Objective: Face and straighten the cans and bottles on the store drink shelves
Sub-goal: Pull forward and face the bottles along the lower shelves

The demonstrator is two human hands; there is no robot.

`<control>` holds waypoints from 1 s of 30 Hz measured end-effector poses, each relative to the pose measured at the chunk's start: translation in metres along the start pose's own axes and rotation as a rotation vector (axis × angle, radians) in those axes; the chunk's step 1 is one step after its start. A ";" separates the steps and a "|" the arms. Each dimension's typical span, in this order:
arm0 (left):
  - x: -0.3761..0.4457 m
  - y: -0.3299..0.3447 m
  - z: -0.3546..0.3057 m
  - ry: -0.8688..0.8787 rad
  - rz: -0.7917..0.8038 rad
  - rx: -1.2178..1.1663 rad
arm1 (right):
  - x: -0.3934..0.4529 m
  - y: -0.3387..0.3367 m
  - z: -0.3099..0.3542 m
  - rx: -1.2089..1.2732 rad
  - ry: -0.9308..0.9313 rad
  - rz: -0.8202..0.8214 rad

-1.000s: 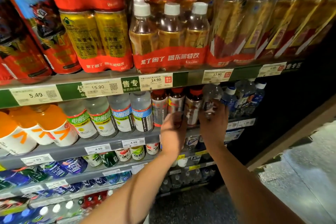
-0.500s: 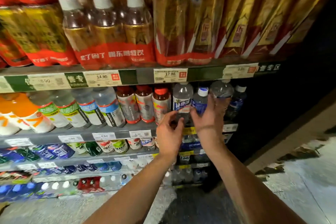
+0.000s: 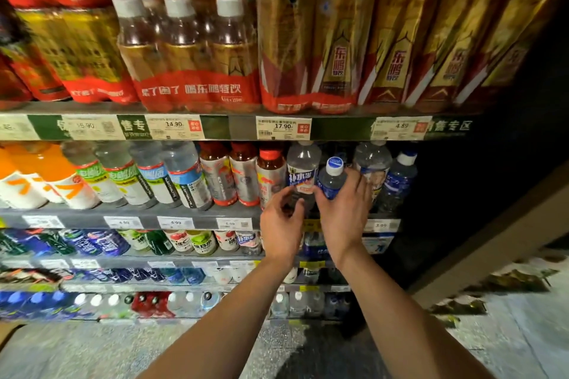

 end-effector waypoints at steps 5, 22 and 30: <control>0.002 -0.002 0.003 -0.006 0.042 -0.009 | -0.006 -0.004 -0.012 0.192 0.165 0.071; -0.006 0.046 -0.024 -0.047 -0.009 0.124 | -0.009 -0.085 -0.065 0.504 0.232 -0.041; 0.011 0.068 -0.015 -0.170 -0.114 0.073 | -0.014 -0.103 -0.095 0.554 0.198 0.006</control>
Point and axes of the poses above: each hand's wrist, its own x-axis towards the middle knuckle, its own y-axis out of the palm, z = x × y, the point moved 3 cm from there along x, towards the middle knuckle, and after that the axes turned 12 degrees about y, right-handed, at the moved point
